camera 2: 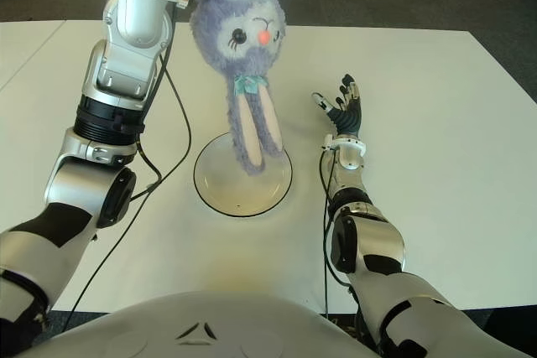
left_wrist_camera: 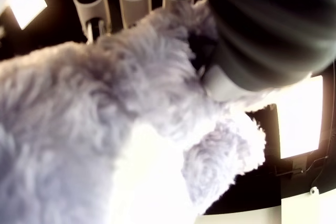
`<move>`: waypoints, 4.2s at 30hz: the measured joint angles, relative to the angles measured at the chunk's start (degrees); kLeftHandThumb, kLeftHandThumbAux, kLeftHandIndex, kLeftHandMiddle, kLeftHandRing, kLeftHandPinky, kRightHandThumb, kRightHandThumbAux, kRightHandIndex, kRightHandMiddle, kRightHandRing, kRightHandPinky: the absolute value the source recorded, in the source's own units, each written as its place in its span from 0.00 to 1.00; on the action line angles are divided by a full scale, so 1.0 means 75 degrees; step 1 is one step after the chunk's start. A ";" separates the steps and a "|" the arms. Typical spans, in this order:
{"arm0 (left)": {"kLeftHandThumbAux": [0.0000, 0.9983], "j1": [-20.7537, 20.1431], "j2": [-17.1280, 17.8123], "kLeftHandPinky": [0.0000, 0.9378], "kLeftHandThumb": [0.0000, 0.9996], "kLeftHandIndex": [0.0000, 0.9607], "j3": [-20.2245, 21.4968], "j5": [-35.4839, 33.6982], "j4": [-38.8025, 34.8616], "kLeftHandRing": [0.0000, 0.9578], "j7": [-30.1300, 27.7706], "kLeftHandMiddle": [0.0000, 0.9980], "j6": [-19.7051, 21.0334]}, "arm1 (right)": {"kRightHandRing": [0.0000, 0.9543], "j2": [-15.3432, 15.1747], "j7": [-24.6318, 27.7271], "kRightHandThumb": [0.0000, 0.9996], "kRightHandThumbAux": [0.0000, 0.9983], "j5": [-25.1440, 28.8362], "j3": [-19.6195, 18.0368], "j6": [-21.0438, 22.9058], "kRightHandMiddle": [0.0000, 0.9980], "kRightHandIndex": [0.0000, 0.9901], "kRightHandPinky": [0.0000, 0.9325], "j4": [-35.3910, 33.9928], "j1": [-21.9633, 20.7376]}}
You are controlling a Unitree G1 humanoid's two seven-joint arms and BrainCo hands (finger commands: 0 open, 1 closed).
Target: Put the doll into the plate.
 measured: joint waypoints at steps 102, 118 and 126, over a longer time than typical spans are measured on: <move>0.70 0.4935 -0.0013 0.91 0.74 0.46 -0.0987 -0.3761 -0.6337 0.89 -0.3196 0.86 0.5444 | 0.00 -0.0118 -0.0156 0.08 0.82 0.0003 0.0370 0.0003 0.00 0.04 0.00 0.0076 -0.0009; 0.70 0.4952 0.0015 0.91 0.74 0.46 -0.0942 -0.3787 -0.6375 0.90 -0.3232 0.86 0.5607 | 0.00 -0.0117 -0.0190 0.08 0.81 0.0006 0.0404 -0.0028 0.00 0.04 0.00 0.0076 -0.0010; 0.70 0.4952 0.0020 0.91 0.73 0.46 -0.0955 -0.3712 -0.6363 0.90 -0.3255 0.87 0.5606 | 0.00 -0.0124 -0.0174 0.09 0.80 0.0010 0.0401 0.0013 0.00 0.05 0.00 0.0082 -0.0011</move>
